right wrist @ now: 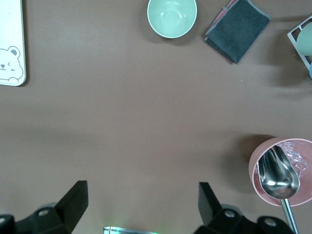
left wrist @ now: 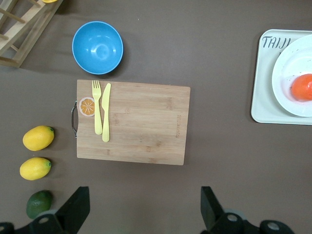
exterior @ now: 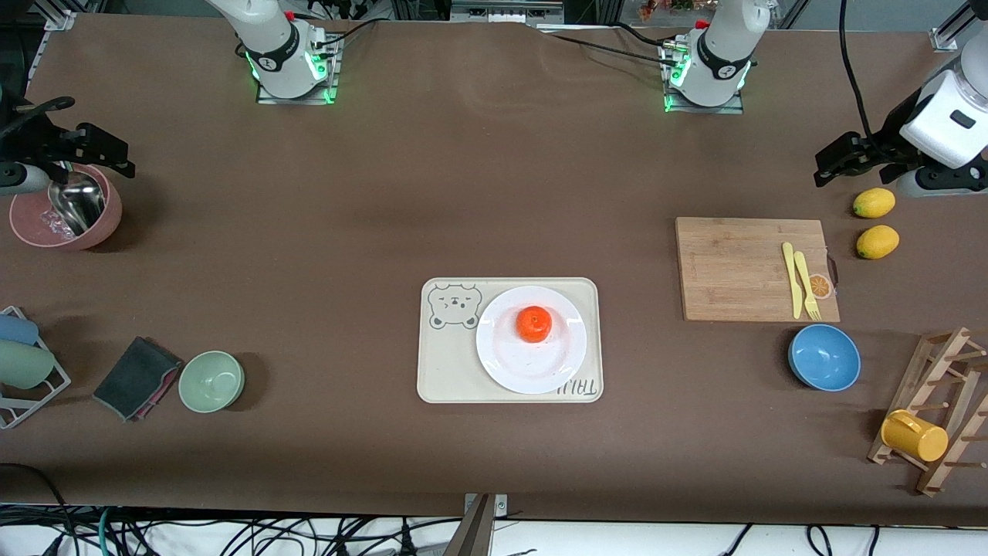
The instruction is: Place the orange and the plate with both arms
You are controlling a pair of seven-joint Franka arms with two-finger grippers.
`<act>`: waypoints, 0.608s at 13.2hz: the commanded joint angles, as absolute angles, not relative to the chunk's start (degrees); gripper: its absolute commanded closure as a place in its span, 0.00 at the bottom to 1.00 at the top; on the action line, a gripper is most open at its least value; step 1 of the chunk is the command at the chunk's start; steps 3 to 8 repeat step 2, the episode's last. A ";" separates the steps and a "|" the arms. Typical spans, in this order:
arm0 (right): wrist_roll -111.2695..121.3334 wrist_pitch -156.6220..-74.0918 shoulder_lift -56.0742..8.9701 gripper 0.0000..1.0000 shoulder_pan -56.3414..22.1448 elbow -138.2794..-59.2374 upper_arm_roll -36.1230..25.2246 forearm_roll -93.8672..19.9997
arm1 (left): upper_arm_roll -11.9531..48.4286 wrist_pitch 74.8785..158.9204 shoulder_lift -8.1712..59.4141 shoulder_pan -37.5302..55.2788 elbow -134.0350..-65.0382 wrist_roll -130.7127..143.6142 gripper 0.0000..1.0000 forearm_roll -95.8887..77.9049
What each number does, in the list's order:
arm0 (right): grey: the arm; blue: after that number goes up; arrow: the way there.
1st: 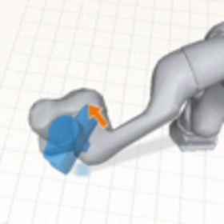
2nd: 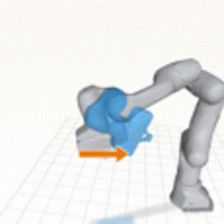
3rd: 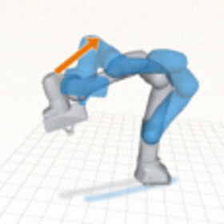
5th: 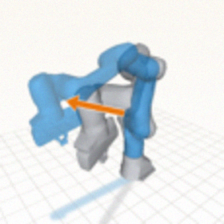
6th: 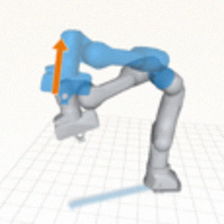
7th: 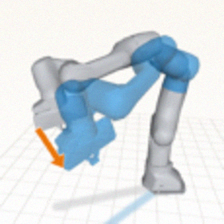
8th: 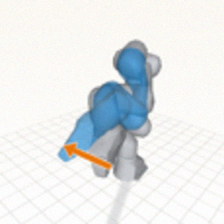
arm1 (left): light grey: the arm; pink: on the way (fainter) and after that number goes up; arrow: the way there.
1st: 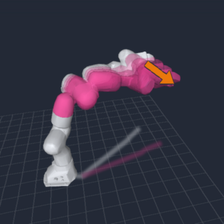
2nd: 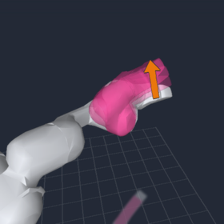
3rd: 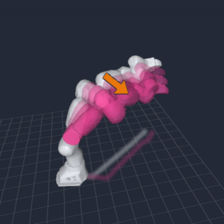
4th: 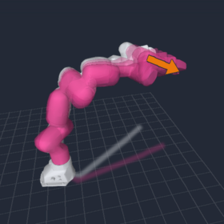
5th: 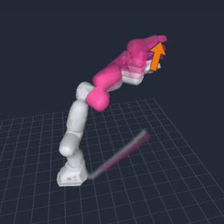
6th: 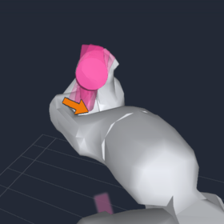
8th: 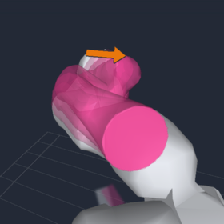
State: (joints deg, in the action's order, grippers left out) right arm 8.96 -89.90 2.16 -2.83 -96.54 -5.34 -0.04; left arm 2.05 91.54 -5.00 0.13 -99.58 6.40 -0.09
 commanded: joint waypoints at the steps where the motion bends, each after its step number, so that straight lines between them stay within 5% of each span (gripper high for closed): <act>1: 8.96 -88.59 1.50 0.00 -2.64 -94.75 -5.45 -0.88 | 2.02 91.05 -4.75 -0.09 -98.70 5.71 0.00 -0.44; 8: 8.70 -88.59 1.58 0.00 -2.64 -94.75 -5.45 -0.88 | 1.93 91.05 -4.75 -0.09 -98.70 5.71 0.00 -0.44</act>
